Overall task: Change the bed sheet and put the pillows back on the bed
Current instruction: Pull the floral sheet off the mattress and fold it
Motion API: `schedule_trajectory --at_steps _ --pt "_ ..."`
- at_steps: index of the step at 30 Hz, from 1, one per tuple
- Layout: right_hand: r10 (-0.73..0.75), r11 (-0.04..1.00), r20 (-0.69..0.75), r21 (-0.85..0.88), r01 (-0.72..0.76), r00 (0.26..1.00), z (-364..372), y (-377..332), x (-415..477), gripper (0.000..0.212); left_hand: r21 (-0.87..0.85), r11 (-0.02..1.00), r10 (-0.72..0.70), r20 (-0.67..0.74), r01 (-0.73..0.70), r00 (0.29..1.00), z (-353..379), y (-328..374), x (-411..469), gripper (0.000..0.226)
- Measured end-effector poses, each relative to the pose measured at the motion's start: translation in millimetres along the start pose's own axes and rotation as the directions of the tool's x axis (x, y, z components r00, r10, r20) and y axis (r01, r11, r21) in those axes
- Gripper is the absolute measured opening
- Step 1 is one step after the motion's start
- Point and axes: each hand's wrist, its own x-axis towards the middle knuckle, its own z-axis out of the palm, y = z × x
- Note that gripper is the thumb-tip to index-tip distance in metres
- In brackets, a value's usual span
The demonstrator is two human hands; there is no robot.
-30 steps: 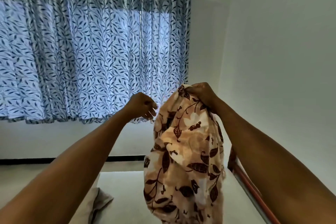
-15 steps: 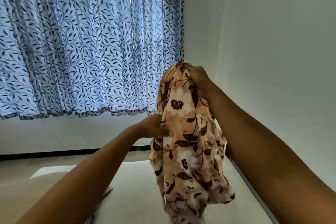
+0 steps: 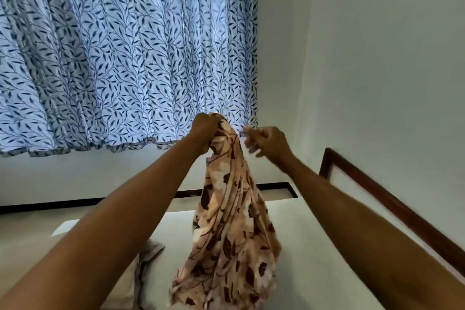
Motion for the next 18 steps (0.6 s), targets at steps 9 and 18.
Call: schedule_trajectory --at_steps 9,18 --pt "-0.025 0.936 0.017 -0.352 0.029 1.000 50 26 -18 0.022 -0.299 0.952 -0.099 -0.119 0.059 0.988 -9 12 15 0.014" --pt "0.000 1.000 -0.156 -0.008 -0.001 0.988 -36 -55 33 0.036 -0.248 0.968 -0.093 -0.275 0.023 0.957 -69 0 23 0.033"
